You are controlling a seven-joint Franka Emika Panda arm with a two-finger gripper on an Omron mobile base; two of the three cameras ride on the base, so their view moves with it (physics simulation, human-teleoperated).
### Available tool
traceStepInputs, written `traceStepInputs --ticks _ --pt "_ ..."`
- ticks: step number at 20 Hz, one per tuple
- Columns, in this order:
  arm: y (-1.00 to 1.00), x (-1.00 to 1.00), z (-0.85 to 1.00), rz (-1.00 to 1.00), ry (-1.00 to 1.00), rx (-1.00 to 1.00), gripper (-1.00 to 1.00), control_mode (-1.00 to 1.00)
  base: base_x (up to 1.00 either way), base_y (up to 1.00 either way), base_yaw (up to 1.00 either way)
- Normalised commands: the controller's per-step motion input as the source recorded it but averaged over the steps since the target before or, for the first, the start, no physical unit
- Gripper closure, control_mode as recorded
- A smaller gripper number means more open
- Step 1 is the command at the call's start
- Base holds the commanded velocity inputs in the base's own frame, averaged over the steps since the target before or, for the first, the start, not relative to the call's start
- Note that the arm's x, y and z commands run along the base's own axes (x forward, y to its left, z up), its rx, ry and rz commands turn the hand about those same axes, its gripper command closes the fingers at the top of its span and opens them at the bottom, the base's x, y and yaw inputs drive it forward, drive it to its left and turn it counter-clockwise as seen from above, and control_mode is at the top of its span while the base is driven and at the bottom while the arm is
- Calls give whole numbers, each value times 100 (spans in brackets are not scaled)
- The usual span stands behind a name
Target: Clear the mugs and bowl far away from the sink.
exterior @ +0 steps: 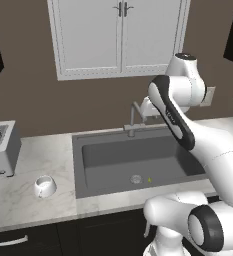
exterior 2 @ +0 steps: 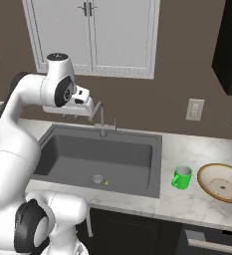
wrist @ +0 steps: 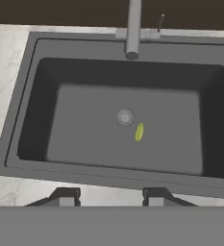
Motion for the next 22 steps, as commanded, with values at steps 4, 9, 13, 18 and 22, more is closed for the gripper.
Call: traceStepInputs --ticks 4,9,13,18,22 --pt "0 -13 0 0 0 0 -100 -100 0 0 0" --pt "0 -37 0 0 -5 0 -100 -100 0 0 0" --pt "1 -48 7 0 -19 0 -100 -100 0 0 0" --pt "7 -43 8 0 -12 -2 -100 -100 0 0 0" --pt "11 -31 1 0 -2 -2 -100 -100 0 0 0"
